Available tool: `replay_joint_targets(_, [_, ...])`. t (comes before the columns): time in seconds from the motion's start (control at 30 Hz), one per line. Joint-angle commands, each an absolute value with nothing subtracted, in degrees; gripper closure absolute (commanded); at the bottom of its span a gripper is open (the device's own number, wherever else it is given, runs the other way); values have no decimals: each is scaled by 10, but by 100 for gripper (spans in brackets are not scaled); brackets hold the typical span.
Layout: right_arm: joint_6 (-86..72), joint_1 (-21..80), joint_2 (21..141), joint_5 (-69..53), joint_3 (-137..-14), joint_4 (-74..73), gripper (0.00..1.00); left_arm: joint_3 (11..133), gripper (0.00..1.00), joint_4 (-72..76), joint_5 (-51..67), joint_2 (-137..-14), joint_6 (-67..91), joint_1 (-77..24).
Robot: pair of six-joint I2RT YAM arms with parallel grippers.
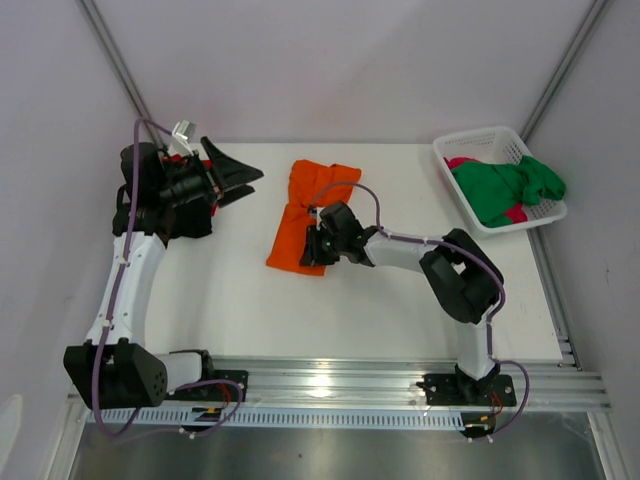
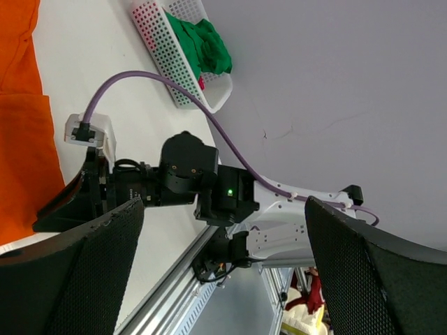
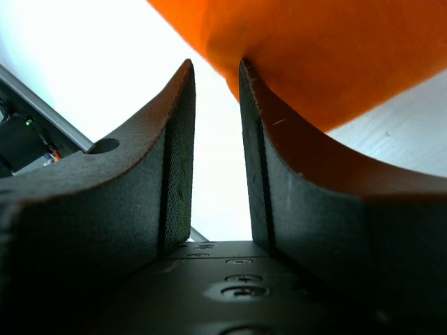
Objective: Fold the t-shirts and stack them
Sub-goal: Fold the folded rectangular tshirt in 1/3 of the way
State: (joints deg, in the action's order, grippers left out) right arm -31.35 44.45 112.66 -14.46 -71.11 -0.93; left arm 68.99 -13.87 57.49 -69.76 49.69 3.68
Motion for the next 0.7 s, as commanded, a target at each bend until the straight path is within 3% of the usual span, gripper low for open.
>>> replay_joint_targets(0.0, [-296, 442, 1163, -143, -760, -24, 68, 695, 1, -77, 609, -665, 523, 41])
replay_joint_targets(0.17, [-293, 434, 1245, -133, -864, -119, 69, 649, 1, 53, 632, -640, 584, 41])
replay_joint_targets(0.27, [-303, 431, 1273, -129, -875, -144, 69, 644, 1, 41, 635, -633, 582, 42])
replay_joint_targets(0.67, [-345, 439, 1191, -113, -733, -143, 69, 675, 1, -23, 629, -631, 543, 43])
